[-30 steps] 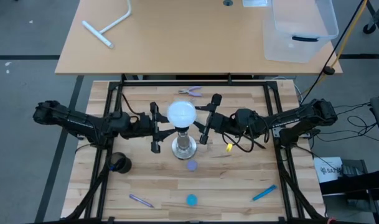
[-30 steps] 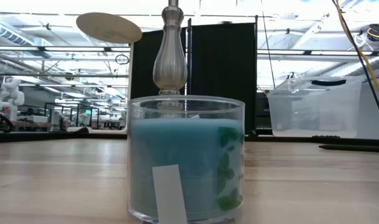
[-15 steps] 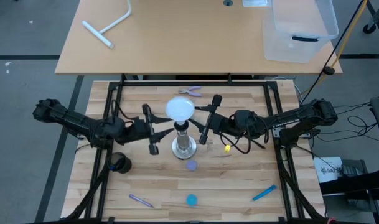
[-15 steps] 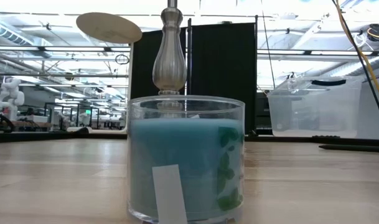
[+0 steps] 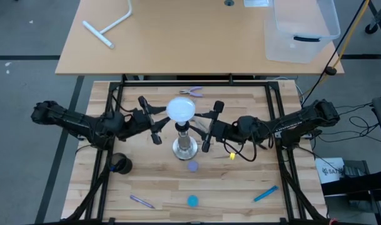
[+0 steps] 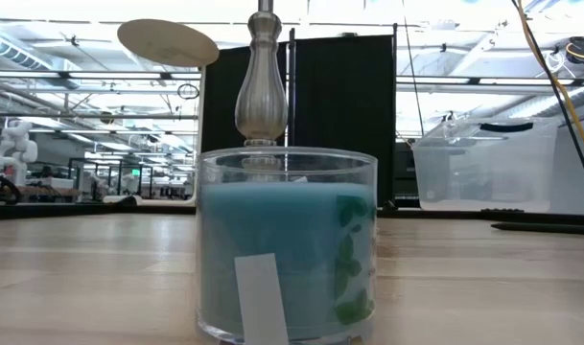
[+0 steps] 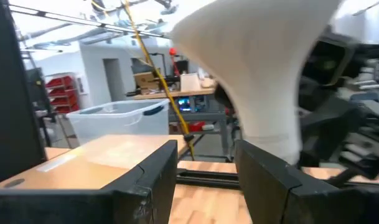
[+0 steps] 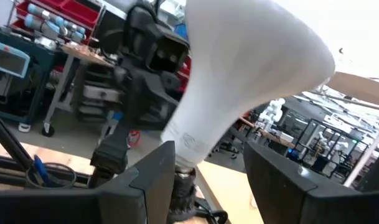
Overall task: Screw lightbulb
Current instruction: Remove the lightbulb from the silver lamp socket
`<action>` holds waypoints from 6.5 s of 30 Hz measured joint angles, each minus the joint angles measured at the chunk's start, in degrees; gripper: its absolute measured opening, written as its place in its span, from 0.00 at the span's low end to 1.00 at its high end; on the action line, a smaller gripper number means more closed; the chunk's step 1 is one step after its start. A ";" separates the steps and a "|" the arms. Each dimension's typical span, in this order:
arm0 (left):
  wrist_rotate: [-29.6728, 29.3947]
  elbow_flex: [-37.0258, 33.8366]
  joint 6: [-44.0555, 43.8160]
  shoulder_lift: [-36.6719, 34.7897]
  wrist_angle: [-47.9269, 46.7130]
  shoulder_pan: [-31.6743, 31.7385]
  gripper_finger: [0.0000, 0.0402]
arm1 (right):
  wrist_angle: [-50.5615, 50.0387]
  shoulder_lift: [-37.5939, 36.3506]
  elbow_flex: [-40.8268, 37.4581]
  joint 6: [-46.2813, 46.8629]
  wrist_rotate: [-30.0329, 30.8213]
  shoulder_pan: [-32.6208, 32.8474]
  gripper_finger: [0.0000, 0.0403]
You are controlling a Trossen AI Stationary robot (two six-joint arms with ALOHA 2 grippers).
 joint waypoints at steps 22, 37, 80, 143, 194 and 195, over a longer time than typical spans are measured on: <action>10.10 0.00 -4.59 2.56 5.25 6.58 0.40 | 3.72 -0.02 0.00 1.77 -3.65 -1.23 0.46; 15.28 0.00 -5.94 2.58 5.64 6.37 0.40 | 4.16 -0.02 0.00 1.81 -3.69 -2.75 0.46; 15.21 0.00 -6.29 2.56 4.66 4.38 0.40 | 4.61 -0.04 0.00 -0.02 -5.00 -3.48 0.46; 16.15 0.02 -4.59 1.33 2.53 4.72 0.40 | 5.95 0.72 0.02 3.44 -8.16 -3.04 0.46; 4.84 0.02 0.15 0.28 0.12 0.87 0.40 | 1.48 0.55 0.02 -1.10 -1.17 -2.18 0.46; 4.95 0.02 0.00 0.28 0.01 1.32 0.40 | 1.45 0.55 0.02 -1.65 -0.26 -1.57 0.46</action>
